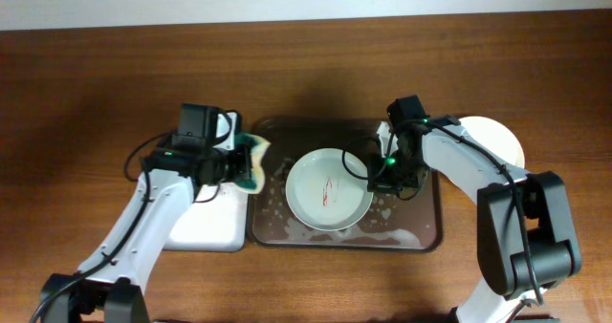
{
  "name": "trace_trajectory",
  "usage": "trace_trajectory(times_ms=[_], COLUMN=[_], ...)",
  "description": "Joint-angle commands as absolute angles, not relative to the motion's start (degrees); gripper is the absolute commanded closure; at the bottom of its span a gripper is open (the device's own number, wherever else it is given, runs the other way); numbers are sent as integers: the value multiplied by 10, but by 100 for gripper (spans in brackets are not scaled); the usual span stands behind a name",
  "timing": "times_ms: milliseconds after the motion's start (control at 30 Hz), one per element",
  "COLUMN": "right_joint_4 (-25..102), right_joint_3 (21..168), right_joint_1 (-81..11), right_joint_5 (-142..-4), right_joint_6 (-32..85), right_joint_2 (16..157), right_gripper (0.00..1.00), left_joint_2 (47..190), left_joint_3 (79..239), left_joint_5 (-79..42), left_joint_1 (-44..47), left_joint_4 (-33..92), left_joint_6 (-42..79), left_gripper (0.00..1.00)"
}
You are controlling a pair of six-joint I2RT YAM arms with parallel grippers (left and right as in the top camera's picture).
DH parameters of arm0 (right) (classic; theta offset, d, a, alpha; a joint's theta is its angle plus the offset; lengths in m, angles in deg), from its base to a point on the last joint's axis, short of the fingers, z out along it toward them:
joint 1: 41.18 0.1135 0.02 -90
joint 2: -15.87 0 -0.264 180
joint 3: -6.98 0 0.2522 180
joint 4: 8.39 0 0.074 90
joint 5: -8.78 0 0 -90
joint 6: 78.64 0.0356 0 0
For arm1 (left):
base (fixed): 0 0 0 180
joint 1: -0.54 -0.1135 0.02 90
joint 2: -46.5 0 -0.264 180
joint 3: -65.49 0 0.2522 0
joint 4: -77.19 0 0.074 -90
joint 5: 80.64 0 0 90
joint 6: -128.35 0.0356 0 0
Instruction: Clean dirty plates on tray and stack at the side
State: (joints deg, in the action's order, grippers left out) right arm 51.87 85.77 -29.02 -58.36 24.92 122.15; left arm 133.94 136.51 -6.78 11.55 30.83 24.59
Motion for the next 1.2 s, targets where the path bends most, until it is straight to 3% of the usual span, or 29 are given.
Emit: trace_trajectory(times_ms=[0,200,467,700,800,900,1167], right_joint_4=[518,518,518,519,519,519,519], right_joint_3=[858,858,858,858,858,858,858], right_joint_1=[-288,-288,-288,-288,-288,-288,-288], right_joint_5=[-579,-579,-579,-579,-579,-579,-579], right_joint_6=[253,253,253,253,253,253,253], right_joint_2=[1213,1213,1213,1213,1213,1213,1213], right_gripper=[96,96,96,96,96,96,96], left_joint_2=[1339,1417,1520,1539,1528,1470,1461], left_joint_3=[1379,1379,1379,1379,1379,1401,1408], left_joint_5=[-128,-117,-101,30,30,-3,-2], left_joint_1=[172,287,362,362,340,331,347], left_joint_4=[342,468,578,467,415,403,423], left_joint_6=[182,30,-39,-38,-38,42,30], left_gripper=[100,100,100,100,100,100,100])
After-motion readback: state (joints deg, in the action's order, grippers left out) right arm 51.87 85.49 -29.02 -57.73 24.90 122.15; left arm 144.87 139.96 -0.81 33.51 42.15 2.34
